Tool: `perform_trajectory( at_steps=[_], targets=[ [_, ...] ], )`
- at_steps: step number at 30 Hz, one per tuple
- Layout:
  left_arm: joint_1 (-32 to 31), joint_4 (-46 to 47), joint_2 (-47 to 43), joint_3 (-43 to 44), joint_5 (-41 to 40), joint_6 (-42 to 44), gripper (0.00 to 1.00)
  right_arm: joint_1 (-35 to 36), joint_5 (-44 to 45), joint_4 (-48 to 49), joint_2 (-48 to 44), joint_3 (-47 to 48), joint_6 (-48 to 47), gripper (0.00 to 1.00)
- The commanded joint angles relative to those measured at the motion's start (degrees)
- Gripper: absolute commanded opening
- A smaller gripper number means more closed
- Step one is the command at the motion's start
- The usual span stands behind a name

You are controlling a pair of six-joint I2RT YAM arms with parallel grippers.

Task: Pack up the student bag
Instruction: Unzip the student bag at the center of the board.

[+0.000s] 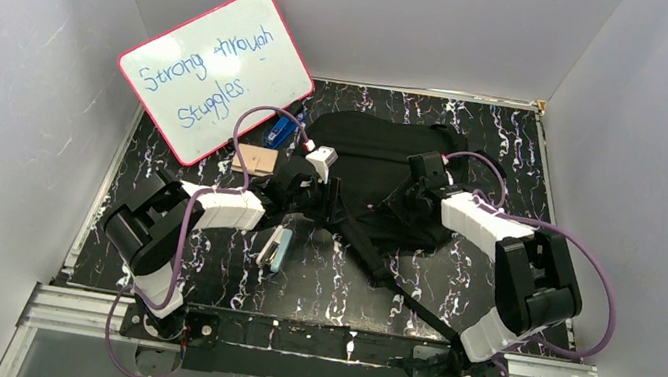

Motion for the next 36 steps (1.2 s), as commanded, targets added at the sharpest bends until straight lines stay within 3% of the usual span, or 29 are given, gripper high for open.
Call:
perform_trajectory(
  at_steps=[1,12,22,36],
  targets=[
    [-0.48,-4.02,-0.30,-1.32,1.05,0.58,0.47,-0.16,2.48,3.86,2.52,2.89,-0.69,0.28],
    [-0.48,-4.95,0.03,-1.01,0.36,0.49,0.47,-0.20,5.79,1.45,-3.46,0.47,-2.50,0.00],
    [-0.42,-6.46,1.15,-0.13,-0.99,0.40,0.46,-0.54,17.59,-5.53,-14.65,-4.22,-7.03,0.00],
    [-0.44,-7.69,2.06,0.99,-1.30,0.65,0.46,-6.39,32.71,-16.45,-20.47,-3.46,-16.35,0.00]
  ],
)
